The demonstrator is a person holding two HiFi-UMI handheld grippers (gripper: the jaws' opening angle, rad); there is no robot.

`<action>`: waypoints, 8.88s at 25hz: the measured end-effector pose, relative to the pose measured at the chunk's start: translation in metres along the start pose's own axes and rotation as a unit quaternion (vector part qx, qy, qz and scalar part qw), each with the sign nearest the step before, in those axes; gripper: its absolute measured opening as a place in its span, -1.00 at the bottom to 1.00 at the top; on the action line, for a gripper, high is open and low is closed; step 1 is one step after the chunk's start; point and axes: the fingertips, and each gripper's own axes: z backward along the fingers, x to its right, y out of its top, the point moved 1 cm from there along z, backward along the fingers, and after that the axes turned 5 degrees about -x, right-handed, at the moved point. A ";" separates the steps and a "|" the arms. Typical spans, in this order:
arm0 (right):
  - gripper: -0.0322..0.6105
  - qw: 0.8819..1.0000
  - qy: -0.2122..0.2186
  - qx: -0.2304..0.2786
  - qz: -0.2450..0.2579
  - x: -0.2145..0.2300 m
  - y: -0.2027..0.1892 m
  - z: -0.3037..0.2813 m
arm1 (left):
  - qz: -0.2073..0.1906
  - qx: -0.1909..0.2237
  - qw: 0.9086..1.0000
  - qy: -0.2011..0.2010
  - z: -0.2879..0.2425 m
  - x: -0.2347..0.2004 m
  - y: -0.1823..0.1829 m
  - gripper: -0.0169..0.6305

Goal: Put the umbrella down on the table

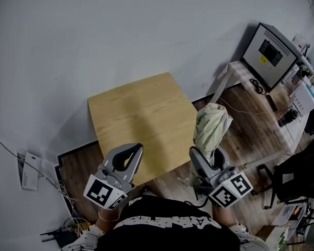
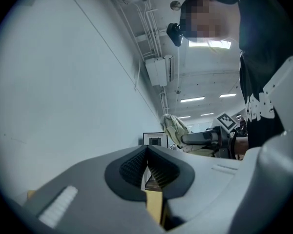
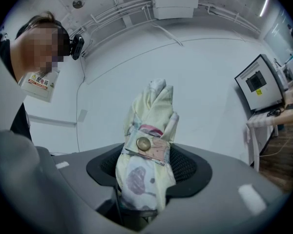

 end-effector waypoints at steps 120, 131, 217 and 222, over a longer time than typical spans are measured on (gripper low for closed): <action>-0.05 0.905 -0.029 -0.420 0.060 0.192 -0.267 -0.267 | 0.074 -0.183 0.961 0.195 -0.059 -0.144 -0.122 -0.95; -0.05 0.895 -0.050 -0.440 0.058 0.201 -0.281 -0.266 | 0.074 -0.183 0.961 0.193 -0.059 -0.145 -0.123 -0.95; -0.86 0.971 -0.115 -0.185 0.098 0.128 -0.119 -0.177 | 0.064 -0.106 0.982 0.143 -0.023 -0.105 -0.084 -0.95; -0.86 0.970 -0.118 -0.189 0.097 0.130 -0.120 -0.176 | 0.067 -0.106 0.982 0.143 -0.024 -0.104 -0.085 -0.95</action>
